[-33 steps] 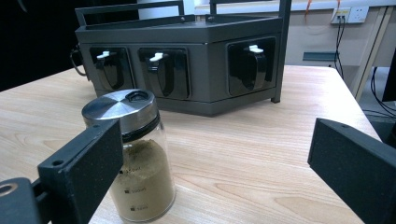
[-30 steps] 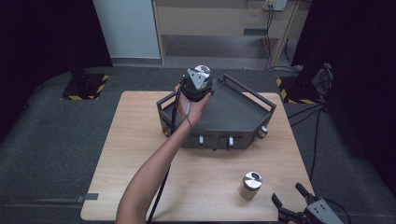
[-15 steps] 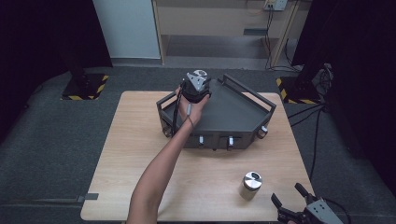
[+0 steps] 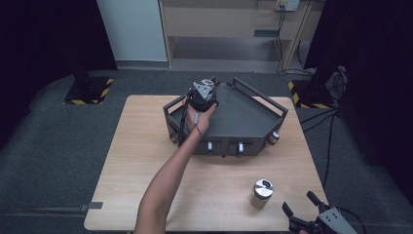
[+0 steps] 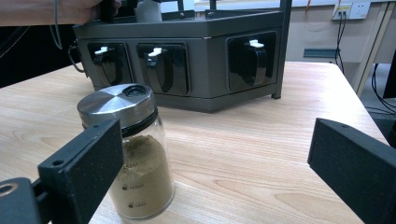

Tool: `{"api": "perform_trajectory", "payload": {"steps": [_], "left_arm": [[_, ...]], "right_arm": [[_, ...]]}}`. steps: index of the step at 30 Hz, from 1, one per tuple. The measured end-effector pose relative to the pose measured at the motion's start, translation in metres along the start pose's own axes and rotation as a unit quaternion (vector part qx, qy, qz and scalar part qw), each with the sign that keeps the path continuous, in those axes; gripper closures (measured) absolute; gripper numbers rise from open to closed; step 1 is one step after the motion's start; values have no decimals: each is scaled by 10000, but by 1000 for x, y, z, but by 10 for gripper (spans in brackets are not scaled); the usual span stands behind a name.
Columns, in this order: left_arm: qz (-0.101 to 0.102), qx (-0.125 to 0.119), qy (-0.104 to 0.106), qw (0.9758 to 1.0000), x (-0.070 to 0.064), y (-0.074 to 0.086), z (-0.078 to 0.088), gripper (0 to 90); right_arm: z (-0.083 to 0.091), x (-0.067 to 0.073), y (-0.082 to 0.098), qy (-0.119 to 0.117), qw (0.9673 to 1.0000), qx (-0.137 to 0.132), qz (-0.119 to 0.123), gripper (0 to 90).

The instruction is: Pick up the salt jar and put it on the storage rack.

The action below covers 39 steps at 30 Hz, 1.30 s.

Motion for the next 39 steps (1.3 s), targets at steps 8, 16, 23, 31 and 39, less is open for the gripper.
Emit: {"api": "perform_trajectory", "payload": {"steps": [8,16,23,31,39], "left_arm": [[-18,-32,28,10000,1,2,-1,298],[98,-36,50,9999,4,2,-2,298],[118,-24,44,9999,4,2,-3,298],[139,-36,12,9999,4,3,-4,298],[177,-77,20,9998,4,4,-5,297]], "right_arm": [[-1,1,1,-22,10000,21,-3,39],[-1,0,1,-30,10000,22,-9,39],[-1,0,1,-45,10000,27,-14,39],[-1,0,1,-34,10000,19,-17,39],[-1,0,1,-46,10000,19,-5,39]]}}
Point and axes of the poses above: each handheld gripper's, and its own axes: z roughly backward along the jaws, y roughly out of its underside, x roughly to its left, the point moved 7 cm from there along -z, roughly forward along the jaws, and after that the axes turned 8 degrees about y, right-handed, at the moved point
